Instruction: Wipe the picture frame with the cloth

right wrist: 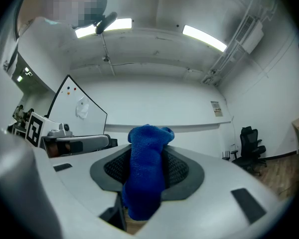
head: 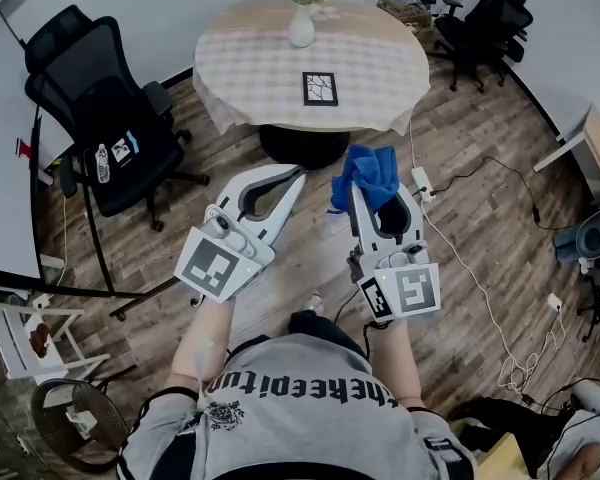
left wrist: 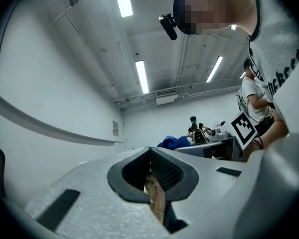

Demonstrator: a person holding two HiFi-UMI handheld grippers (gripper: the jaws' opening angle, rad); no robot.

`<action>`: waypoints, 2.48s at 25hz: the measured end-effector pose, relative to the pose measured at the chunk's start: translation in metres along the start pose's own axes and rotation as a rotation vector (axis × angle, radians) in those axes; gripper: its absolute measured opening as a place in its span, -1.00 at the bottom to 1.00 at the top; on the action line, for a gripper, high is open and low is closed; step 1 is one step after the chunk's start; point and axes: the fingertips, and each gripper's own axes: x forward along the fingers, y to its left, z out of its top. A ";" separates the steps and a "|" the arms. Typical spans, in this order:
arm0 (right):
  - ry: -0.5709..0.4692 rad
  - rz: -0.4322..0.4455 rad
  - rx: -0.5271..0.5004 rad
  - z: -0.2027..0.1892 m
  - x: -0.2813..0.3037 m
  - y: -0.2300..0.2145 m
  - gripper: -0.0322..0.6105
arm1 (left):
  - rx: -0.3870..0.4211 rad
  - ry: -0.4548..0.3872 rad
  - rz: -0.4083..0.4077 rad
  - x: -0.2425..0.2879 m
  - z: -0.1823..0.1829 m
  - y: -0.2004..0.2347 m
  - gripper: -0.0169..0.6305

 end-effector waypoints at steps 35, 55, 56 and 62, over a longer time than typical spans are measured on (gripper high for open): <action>0.042 0.051 0.055 -0.043 0.136 -0.087 -0.42 | -0.017 0.029 0.029 0.109 -0.046 0.105 -0.90; 0.048 -0.113 0.027 -0.066 0.242 -0.100 -0.42 | -0.060 0.028 -0.125 0.151 -0.079 0.217 -0.90; 0.050 -0.120 0.026 -0.068 0.245 -0.101 -0.42 | -0.061 0.028 -0.129 0.151 -0.080 0.220 -0.90; 0.053 -0.156 0.017 -0.075 0.260 -0.099 -0.42 | -0.065 0.033 -0.148 0.153 -0.087 0.238 -0.90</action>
